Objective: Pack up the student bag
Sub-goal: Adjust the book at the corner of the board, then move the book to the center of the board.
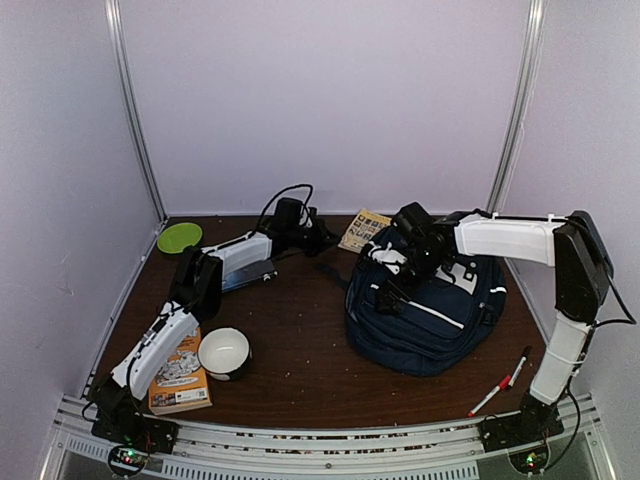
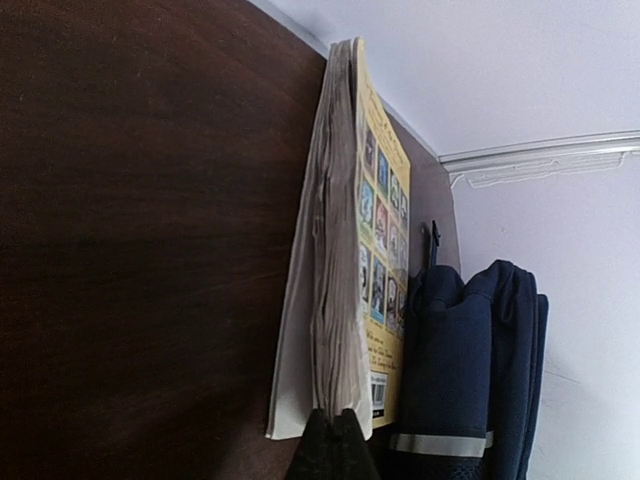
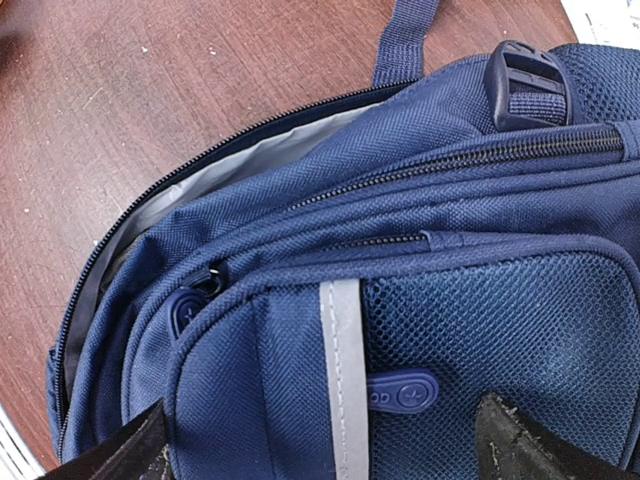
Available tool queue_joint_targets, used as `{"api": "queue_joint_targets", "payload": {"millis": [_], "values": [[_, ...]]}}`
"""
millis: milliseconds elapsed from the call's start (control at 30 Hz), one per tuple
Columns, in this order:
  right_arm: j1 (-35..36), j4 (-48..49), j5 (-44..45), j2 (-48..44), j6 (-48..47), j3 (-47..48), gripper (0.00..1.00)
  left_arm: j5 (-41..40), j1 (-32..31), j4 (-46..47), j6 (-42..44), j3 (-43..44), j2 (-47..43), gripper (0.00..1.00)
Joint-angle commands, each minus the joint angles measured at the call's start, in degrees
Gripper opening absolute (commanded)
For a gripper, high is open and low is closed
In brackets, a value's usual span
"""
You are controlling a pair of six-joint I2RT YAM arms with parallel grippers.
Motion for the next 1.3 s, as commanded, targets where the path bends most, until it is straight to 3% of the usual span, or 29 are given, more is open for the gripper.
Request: {"api": "queue_joint_targets", "payload": {"millis": [0, 233, 367, 500, 567, 633, 733, 900, 1100, 1267], "values": [[-1.58, -2.31, 1.69, 1.12, 1.27, -0.29, 1.00, 1.10, -0.94, 2.02, 0.58, -3.93, -1.70, 0.00], [-5.78, -1.76, 2.40, -1.36, 1.96, -2.01, 1.00, -2.10, -0.81, 12.41, 5.44, -36.37, -22.38, 0.00], [-7.36, -1.69, 2.33, -2.57, 1.84, -2.41, 1.00, -4.24, -0.49, 15.44, 7.26, -48.35, -31.25, 0.00], [-7.50, -1.80, 1.57, -3.19, 1.44, -2.32, 1.00, -3.87, 0.52, 16.25, 8.70, -53.84, -34.99, 0.00], [-7.50, -2.11, 0.97, -3.45, 1.29, -2.48, 1.00, -2.32, 0.88, 15.26, 9.58, -52.00, -33.93, 0.04], [-7.49, -2.09, 0.43, -3.57, 1.16, -2.74, 1.00, -1.99, 0.43, 12.41, 11.26, -47.49, -31.81, 0.30], [-7.50, -2.29, -0.11, -3.40, 1.18, -2.65, 1.00, -2.67, -0.58, 6.64, 12.93, -38.52, -27.93, 0.51], [-7.50, -2.33, -0.64, -3.82, 1.28, -2.55, 1.00, -6.23, -1.37, -0.90, 12.11, -25.36, -21.40, 0.54], [-7.40, -2.36, -1.58, -3.95, 1.22, -2.71, 1.00, -12.37, -1.75, -8.22, 13.38, -18.35, -17.33, 0.58], [-7.41, -2.63, -2.54, -3.30, 1.35, -2.42, 1.00, -11.57, -2.76, -13.38, 14.94, -7.90, -11.41, 0.62]]}}
